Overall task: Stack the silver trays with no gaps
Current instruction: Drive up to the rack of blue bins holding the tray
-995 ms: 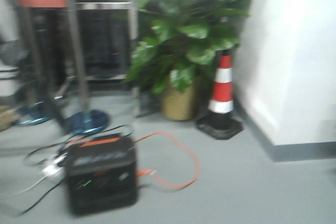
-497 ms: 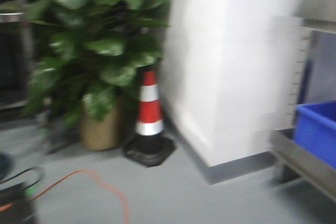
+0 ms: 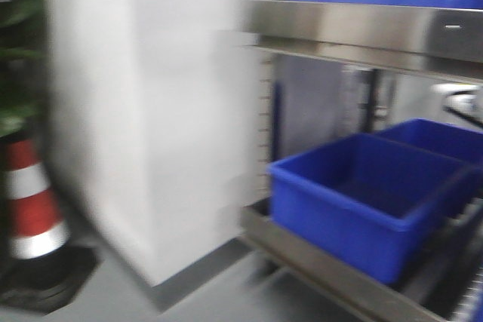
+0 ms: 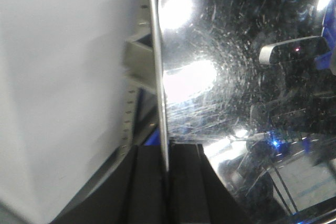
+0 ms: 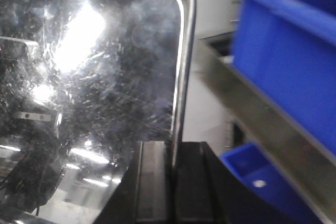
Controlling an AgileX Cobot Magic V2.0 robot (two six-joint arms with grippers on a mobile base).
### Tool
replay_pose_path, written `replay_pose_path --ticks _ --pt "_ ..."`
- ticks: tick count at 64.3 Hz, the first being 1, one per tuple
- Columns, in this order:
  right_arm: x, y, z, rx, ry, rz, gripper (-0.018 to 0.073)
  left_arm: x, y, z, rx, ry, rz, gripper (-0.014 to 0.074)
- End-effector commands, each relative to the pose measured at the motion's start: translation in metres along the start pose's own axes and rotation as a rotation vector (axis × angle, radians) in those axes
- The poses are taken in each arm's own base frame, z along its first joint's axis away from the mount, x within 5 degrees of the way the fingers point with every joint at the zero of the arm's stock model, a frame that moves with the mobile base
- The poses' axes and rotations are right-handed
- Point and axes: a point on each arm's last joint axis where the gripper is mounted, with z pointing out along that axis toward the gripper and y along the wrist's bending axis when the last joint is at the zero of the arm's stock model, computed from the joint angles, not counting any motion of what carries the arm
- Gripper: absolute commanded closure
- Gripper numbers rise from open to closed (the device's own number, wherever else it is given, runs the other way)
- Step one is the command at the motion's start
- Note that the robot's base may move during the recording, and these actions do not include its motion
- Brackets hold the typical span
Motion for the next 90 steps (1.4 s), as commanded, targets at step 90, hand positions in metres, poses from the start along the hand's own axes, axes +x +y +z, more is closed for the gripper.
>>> replay_pose_path --ticks 90 --pt "-0.0082 -0.0001 -0.0065 0.012 -0.062 -0.027 0.0638 -0.0086 -0.0015 -0.0057 0.015 -0.056 0.005 0.0616"
